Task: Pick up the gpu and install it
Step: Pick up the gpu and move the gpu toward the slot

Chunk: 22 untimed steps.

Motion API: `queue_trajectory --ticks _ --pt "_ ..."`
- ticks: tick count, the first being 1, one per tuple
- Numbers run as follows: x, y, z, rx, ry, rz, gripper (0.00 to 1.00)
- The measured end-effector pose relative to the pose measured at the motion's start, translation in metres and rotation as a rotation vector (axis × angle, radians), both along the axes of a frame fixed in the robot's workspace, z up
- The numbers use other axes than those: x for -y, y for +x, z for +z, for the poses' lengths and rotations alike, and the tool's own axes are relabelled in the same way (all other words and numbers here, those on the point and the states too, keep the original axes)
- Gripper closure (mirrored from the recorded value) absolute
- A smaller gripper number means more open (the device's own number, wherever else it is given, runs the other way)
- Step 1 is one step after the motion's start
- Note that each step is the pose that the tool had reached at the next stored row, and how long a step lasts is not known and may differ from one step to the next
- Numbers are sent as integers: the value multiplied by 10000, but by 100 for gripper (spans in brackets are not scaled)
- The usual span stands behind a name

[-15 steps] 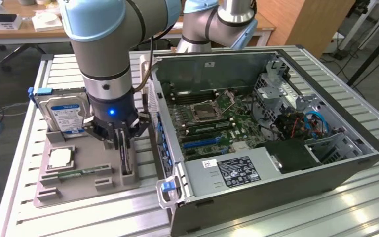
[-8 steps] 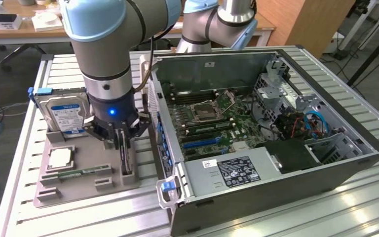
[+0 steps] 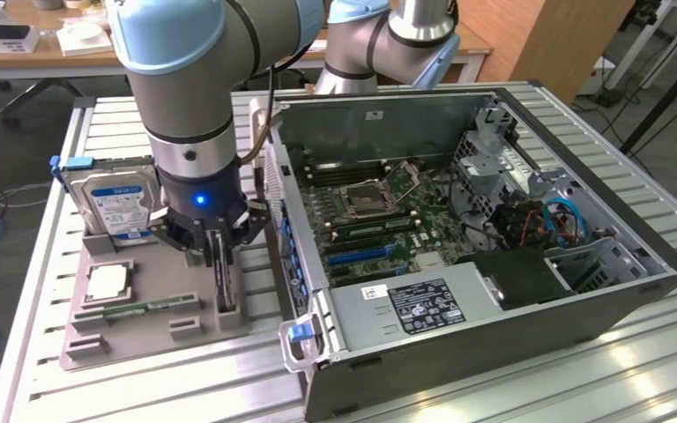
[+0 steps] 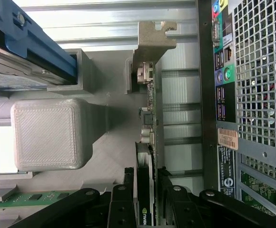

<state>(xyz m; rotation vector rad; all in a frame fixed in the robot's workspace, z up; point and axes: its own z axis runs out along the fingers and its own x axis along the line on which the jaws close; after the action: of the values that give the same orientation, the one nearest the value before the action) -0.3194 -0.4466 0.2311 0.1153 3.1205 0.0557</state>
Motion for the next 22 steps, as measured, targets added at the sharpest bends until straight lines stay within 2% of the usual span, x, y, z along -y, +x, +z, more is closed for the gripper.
queue_trajectory --ticks 2,3,14,22 --pt "0 0 0 -1 0 1 69" --pt "0 0 0 -1 0 1 74" --pt "0 0 0 0 0 11 74" --pt "0 0 0 0 0 239 74"
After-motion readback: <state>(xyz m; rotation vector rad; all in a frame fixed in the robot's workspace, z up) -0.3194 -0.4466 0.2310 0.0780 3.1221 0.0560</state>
